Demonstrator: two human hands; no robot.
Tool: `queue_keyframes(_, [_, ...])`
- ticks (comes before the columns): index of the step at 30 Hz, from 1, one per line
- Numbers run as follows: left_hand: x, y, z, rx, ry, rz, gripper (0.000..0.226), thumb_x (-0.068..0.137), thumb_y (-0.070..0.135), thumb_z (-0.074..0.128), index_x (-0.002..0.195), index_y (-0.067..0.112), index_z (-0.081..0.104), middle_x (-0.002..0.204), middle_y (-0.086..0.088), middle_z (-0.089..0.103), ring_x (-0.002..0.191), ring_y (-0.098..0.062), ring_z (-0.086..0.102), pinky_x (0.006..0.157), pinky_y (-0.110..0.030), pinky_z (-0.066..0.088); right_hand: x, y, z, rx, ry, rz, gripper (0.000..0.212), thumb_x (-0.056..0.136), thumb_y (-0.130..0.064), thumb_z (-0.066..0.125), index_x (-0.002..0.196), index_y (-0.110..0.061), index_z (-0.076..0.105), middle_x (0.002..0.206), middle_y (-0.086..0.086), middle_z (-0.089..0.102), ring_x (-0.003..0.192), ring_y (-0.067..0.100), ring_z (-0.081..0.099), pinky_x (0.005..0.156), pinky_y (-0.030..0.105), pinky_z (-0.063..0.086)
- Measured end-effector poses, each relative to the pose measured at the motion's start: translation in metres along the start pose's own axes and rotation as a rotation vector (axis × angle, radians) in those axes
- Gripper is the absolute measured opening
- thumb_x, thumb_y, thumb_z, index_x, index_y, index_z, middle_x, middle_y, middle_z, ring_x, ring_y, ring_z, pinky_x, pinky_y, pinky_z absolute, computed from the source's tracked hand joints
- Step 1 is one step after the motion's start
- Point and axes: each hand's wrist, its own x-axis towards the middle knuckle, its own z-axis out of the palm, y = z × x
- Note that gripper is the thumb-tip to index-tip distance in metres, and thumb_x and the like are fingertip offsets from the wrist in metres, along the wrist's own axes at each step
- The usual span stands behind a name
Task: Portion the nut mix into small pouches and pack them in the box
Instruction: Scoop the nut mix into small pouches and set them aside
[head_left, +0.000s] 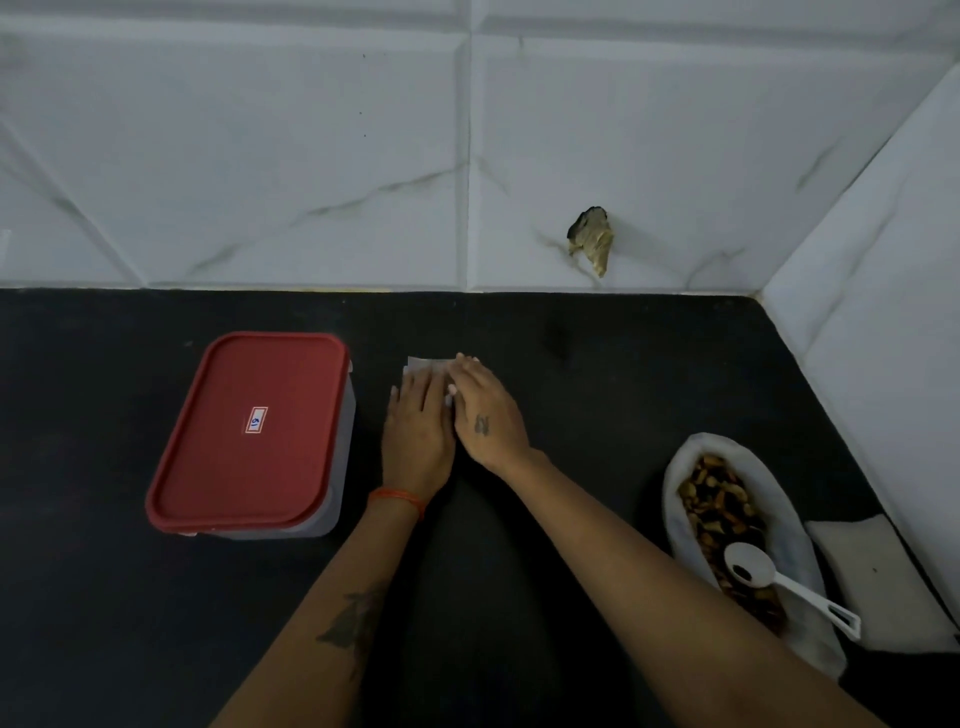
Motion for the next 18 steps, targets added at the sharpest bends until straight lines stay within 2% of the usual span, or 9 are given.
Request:
queue_keyframes(3, [0.001,-0.004,-0.004,-0.011,-0.056,0.018,0.040,0.103,0.019,0.033,0.140,0.009,0.042,0.150,-0.013,0.037,0.144,-0.030,0.021,0.119,-0.045,0.015,-0.003,-0.001,-0.007,0.028,-0.120,0.043,0.042,0.101,-0.013,0.035,0.142,-0.004,0.037,0.152,0.014,0.032,0.144,0.023,0.023,0.116,0.026,0.013])
queue_keyframes(7, [0.002,0.009,-0.016,-0.018,-0.069,-0.005,0.043,0.102,0.020,0.035,0.143,0.008,0.039,0.152,-0.013,0.032,0.145,-0.028,0.021,0.118,-0.040,0.016,-0.005,-0.004,-0.024,0.106,-0.141,0.090,0.042,0.101,-0.018,0.036,0.142,-0.009,0.040,0.148,0.012,0.038,0.140,0.025,0.030,0.116,0.033,0.023])
queue_keyframes(12, [-0.024,0.066,-0.041,-0.239,0.004,-0.016,0.045,0.102,0.028,0.038,0.144,0.010,0.038,0.150,-0.007,0.038,0.139,-0.020,0.035,0.110,-0.030,0.028,-0.036,-0.012,-0.079,0.196,-0.025,0.088,0.043,0.099,-0.024,0.046,0.141,-0.016,0.042,0.148,0.005,0.040,0.138,0.016,0.034,0.114,0.028,0.026])
queue_keyframes(16, [-0.048,0.125,-0.047,-0.454,0.074,0.030,0.045,0.100,0.034,0.042,0.142,0.018,0.040,0.143,-0.003,0.047,0.132,-0.019,0.043,0.110,-0.040,0.036,-0.084,-0.011,-0.134,0.312,0.113,0.106,0.046,0.095,-0.031,0.053,0.139,-0.022,0.045,0.144,-0.002,0.047,0.133,0.009,0.040,0.112,0.029,0.033])
queue_keyframes(18, [-0.060,0.155,-0.043,-0.548,0.090,0.070,0.045,0.099,0.036,0.045,0.141,0.022,0.042,0.139,0.006,0.047,0.130,-0.014,0.045,0.108,-0.041,0.039,-0.113,-0.005,-0.159,0.371,0.199,0.135,0.047,0.093,-0.035,0.057,0.138,-0.025,0.048,0.141,-0.005,0.049,0.130,0.007,0.044,0.110,0.027,0.036])
